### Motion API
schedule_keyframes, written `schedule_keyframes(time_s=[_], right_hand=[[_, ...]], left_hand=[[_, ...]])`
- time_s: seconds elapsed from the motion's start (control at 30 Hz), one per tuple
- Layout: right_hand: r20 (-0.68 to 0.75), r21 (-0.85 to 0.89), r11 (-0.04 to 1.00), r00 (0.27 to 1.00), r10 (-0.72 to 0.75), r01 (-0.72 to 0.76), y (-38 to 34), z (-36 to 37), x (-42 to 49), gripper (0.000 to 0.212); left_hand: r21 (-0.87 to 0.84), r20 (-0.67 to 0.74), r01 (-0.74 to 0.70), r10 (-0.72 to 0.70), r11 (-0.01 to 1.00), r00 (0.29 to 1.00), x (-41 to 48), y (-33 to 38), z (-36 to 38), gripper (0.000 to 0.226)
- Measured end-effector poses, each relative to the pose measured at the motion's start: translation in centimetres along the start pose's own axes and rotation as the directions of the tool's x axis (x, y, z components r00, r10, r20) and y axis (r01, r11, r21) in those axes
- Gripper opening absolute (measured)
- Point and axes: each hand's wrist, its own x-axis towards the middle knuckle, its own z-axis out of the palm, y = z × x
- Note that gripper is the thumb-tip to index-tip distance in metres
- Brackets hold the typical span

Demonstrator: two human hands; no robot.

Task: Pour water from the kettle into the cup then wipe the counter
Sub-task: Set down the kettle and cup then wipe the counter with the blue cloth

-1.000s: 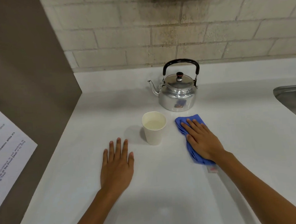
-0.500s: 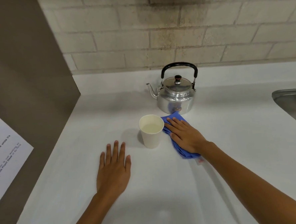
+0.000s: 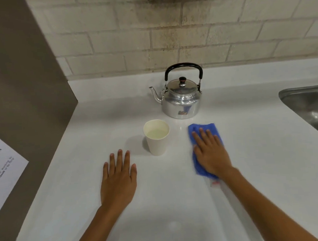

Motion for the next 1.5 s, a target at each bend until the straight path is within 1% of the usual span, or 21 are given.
schedule_keyframes(time_s=[0.1, 0.17, 0.2, 0.3, 0.37, 0.47, 0.57, 0.67, 0.73, 0.8, 0.87, 0.9, 0.93, 1.0, 1.07, 1.17, 1.23, 1.33, 1.37, 1.43, 1.5], right_hand=[[-0.006, 0.059, 0.977, 0.978, -0.207, 0.207, -3.5, 1.2, -5.5, 0.053], [-0.001, 0.078, 0.966, 0.969, -0.246, 0.245, -2.4, 0.7, -6.9, 0.051], [-0.011, 0.064, 0.976, 0.978, -0.21, 0.21, -1.2, 0.4, -6.8, 0.05], [-0.002, 0.023, 0.999, 0.999, 0.046, -0.046, 1.8, -0.8, -6.0, 0.052], [0.0, 0.002, 0.991, 0.991, 0.136, -0.136, 0.9, -0.9, -6.2, 0.053], [-0.023, -0.002, 0.992, 0.992, 0.122, -0.122, -3.2, -0.5, -8.6, 0.057], [-0.055, -0.007, 0.999, 0.998, 0.031, -0.031, -8.0, -0.2, -11.3, 0.057], [0.045, -0.009, 1.0, 0.999, -0.009, 0.009, -12.5, -0.1, -12.8, 0.062], [0.077, 0.004, 1.0, 0.997, -0.014, 0.013, -14.2, 0.0, -12.9, 0.066], [0.094, 0.015, 0.999, 0.995, -0.031, 0.03, -14.9, -0.4, -12.6, 0.065], [0.053, 0.107, 0.987, 0.991, -0.124, 0.118, -14.4, 0.0, -12.1, 0.052], [0.03, 0.213, 0.965, 0.987, -0.161, 0.151, -13.7, 0.2, -11.7, 0.048], [0.01, 0.311, 0.938, 0.987, -0.161, 0.15, -12.8, 0.2, -11.1, 0.049], [-0.059, 0.374, 0.919, 0.993, -0.106, 0.121, -10.6, 0.2, -9.2, 0.05], [-0.084, 0.336, 0.94, 0.996, -0.035, 0.061, -8.3, -0.1, -6.7, 0.049], [-0.037, 0.221, 0.975, 0.999, 0.02, -0.011, -5.5, 0.0, -3.5, 0.049], [0.001, 0.165, 0.985, 0.999, 0.05, -0.049, -4.2, 0.4, -2.3, 0.05], [0.03, 0.117, 0.991, 0.998, 0.063, -0.066, -3.4, 1.1, -1.7, 0.051], [0.033, 0.109, 0.992, 0.998, 0.062, -0.065, -3.3, 1.2, -1.6, 0.051], [0.037, 0.097, 0.993, 0.998, 0.059, -0.063, -3.2, 1.4, -1.6, 0.051], [0.039, 0.093, 0.994, 0.998, 0.053, -0.057, -3.1, 1.6, -1.7, 0.052]], left_hand=[[-0.021, -0.006, -0.002, 0.002, 1.0, 1.0, 0.0, 0.0, 0.0, 0.055], [-0.034, 0.0, -0.004, 0.004, 0.999, 1.0, -0.1, -0.1, -0.2, 0.055], [-0.041, 0.004, -0.005, 0.006, 0.999, 1.0, -0.1, -0.2, -0.2, 0.055], [-0.04, 0.001, -0.006, 0.006, 0.999, 1.0, -0.1, -0.1, -0.3, 0.055], [-0.027, 0.001, -0.008, 0.008, 1.0, 1.0, -0.1, 0.0, -0.3, 0.055], [-0.018, 0.002, -0.007, 0.007, 1.0, 1.0, -0.1, -0.1, -0.2, 0.055], [-0.002, 0.0, -0.003, 0.003, 1.0, 1.0, 0.0, -0.1, 0.0, 0.055], [0.006, 0.005, 0.016, -0.016, 1.0, 1.0, 0.1, -0.1, 0.1, 0.056], [0.002, 0.008, 0.022, -0.022, 1.0, 1.0, 0.2, -0.1, 0.2, 0.056], [-0.009, 0.012, 0.018, -0.018, 1.0, 1.0, 0.2, -0.2, 0.3, 0.056], [-0.026, 0.012, 0.013, -0.012, 1.0, 1.0, 0.3, -0.2, 0.2, 0.055], [-0.031, 0.012, 0.011, -0.01, 0.999, 1.0, 0.2, -0.3, 0.2, 0.055], [-0.035, 0.015, 0.009, -0.009, 0.999, 1.0, 0.2, -0.4, 0.2, 0.055], [-0.046, 0.03, 0.008, -0.007, 0.999, 1.0, 0.2, -0.3, -0.1, 0.055], [-0.061, 0.054, 0.013, -0.01, 0.998, 0.999, 0.1, -0.1, -0.5, 0.054], [-0.103, 0.07, 0.031, -0.024, 0.994, 0.997, -0.5, 0.3, -1.6, 0.054], [-0.177, 0.059, 0.025, -0.015, 0.984, 0.998, -1.8, 1.1, -2.3, 0.054], [-0.297, 0.062, -0.073, 0.095, 0.952, 0.994, -4.7, 4.4, -2.5, 0.058], [-0.301, 0.077, -0.101, 0.129, 0.948, 0.989, -5.6, 5.9, -2.2, 0.061], [-0.207, 0.097, -0.153, 0.176, 0.966, 0.98, -7.2, 8.7, -1.1, 0.067], [-0.019, 0.111, -0.188, 0.189, 0.982, 0.976, -8.2, 10.0, -0.9, 0.068]])
